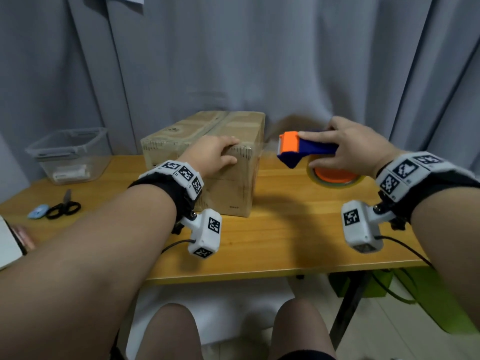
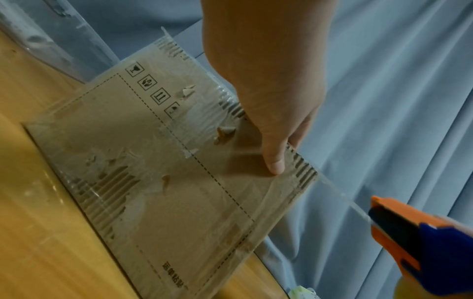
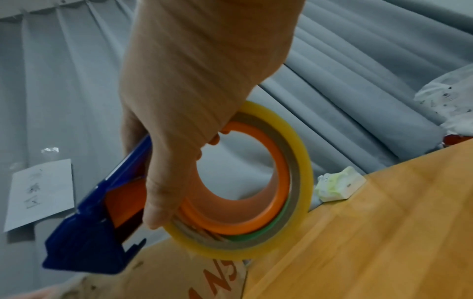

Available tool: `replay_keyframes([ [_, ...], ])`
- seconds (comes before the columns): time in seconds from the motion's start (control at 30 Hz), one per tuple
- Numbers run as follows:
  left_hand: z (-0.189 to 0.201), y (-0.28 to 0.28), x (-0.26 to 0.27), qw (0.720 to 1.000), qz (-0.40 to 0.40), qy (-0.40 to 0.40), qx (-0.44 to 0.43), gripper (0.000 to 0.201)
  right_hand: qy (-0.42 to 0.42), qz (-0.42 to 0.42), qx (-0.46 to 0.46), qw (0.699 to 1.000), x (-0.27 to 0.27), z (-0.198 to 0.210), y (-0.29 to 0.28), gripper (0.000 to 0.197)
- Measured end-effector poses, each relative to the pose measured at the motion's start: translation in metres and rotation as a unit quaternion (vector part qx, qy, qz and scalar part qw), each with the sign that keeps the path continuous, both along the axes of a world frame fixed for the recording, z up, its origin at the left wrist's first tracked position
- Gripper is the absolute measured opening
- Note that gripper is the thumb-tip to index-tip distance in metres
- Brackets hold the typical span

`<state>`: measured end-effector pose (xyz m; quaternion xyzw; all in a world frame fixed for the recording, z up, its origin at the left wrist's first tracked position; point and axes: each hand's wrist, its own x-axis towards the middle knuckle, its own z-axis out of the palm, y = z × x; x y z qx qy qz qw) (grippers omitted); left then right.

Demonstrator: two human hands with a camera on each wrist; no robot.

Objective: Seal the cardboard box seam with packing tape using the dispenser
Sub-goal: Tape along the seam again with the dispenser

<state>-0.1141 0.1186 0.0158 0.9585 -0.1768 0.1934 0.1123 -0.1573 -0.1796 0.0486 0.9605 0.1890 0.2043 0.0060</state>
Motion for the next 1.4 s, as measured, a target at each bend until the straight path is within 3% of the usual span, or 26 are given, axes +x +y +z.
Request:
replay_keyframes([
  [0.2,-0.003,-0.008,-0.003,1.0,0.022,-0.008,0.004,0.051,0.007,-0.047,0.026,0.999,-0.009,-0.03,-0.021,0.064],
  [0.53,-0.014,-0.012,0.002,0.997,0.006,-0.072,0.038,0.059,0.068,-0.054,-0.019,0.996,0.011,-0.06,0.02,0.065],
  [0.8,-0.015,-0.01,0.005,0.997,-0.002,-0.073,0.041,0.058,0.114,-0.057,-0.049,0.991,0.022,-0.042,0.055,0.064],
  [1.03,-0.013,-0.01,0.003,0.996,-0.013,-0.077,0.041,0.056,0.135,-0.085,-0.054,0.986,0.021,-0.034,0.076,0.046],
  [1.13,-0.013,-0.01,0.003,0.995,-0.011,-0.087,0.043,0.055,0.145,-0.135,-0.129,0.972,0.021,-0.05,0.065,0.031],
  [1.17,-0.013,-0.01,0.004,0.995,-0.011,-0.089,0.042,0.055,0.143,-0.15,-0.119,0.971,0.022,-0.059,0.057,0.032],
  [1.3,-0.017,-0.009,0.005,0.994,-0.011,-0.099,0.037,0.055,0.133,-0.144,0.063,0.979,0.021,-0.063,0.041,0.048],
  [1.4,-0.018,-0.01,0.004,0.994,-0.015,-0.106,0.028,0.056,0.114,-0.109,0.212,0.964,0.023,-0.055,0.043,0.057],
])
